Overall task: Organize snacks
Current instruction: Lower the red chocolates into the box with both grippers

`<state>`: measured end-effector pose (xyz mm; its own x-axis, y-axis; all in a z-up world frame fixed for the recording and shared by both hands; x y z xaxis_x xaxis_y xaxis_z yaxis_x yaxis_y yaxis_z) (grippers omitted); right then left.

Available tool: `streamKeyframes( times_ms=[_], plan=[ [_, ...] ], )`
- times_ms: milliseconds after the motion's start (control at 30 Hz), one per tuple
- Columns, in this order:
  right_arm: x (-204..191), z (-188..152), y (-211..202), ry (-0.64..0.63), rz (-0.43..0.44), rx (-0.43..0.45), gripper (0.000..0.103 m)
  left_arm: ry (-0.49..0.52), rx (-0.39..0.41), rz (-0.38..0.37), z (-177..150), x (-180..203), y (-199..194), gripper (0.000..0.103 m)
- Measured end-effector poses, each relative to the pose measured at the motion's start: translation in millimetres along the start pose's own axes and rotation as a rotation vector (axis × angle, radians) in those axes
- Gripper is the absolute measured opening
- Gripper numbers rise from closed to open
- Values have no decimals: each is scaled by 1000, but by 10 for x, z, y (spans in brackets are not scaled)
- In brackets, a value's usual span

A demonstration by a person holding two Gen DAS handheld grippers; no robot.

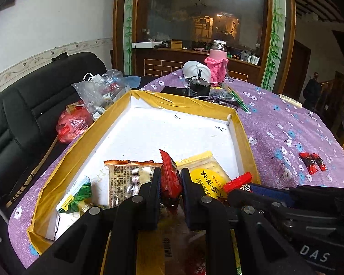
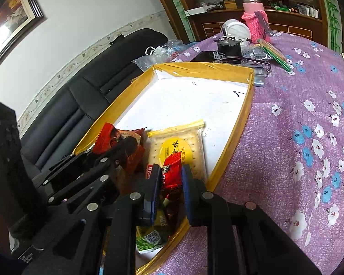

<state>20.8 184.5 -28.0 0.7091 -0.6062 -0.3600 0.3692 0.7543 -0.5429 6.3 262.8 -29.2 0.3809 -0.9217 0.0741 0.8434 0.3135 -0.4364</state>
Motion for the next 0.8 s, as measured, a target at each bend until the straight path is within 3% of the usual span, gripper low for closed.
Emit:
streamKeyframes(
  times_ms=[800],
  plan=[
    [62,51,164,28,-22,-11,18,-5,3,5,7,-78,-8,17]
  ],
)
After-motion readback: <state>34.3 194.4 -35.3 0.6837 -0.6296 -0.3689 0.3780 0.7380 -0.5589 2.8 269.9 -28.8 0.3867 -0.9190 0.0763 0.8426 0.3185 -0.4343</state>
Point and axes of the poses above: each gripper's, at about its wrist camera, not at the fingertips, and y roughly the way its jaws point, x to its right, z to its top, the point moved 10 cm from there along y, roughly the way its jaws point, and after that the axes turned 12 degrees about x, right-handed, at the moved point
